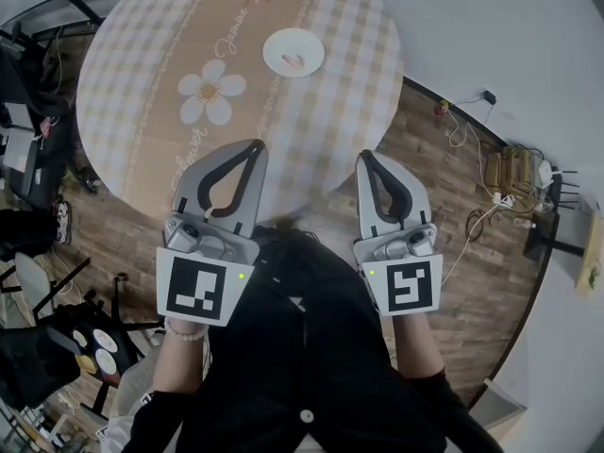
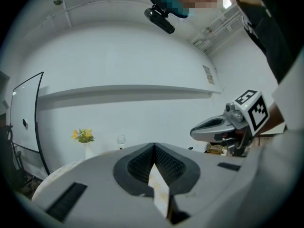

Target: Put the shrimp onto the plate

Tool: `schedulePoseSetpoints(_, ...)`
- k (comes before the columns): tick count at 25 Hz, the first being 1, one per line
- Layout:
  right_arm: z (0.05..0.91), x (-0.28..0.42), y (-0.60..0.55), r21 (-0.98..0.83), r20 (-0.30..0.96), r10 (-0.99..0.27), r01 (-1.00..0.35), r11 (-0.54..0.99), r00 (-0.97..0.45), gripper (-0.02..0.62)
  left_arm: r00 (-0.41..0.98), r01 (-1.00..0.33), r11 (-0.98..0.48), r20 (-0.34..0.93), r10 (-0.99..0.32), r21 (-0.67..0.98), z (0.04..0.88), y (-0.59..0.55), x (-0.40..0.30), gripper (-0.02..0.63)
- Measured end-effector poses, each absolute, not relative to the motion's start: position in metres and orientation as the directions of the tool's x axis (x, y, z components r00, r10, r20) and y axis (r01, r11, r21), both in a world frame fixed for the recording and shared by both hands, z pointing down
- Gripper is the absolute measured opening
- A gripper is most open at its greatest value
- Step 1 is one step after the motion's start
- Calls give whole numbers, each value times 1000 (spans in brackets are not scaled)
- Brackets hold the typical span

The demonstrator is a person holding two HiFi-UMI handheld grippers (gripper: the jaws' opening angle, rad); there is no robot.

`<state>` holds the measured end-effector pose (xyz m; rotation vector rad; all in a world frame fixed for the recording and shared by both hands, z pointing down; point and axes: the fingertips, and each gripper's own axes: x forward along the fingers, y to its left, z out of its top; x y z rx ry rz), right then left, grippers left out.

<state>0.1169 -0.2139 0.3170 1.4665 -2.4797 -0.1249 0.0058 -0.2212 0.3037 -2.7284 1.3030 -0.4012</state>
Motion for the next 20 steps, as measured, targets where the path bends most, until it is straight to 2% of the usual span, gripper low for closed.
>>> schedulePoseSetpoints(20,322,113,-215,218,198,-861,-836,504,-468,2,605,-750,-634,193,-773,-188,305,-224,7,0)
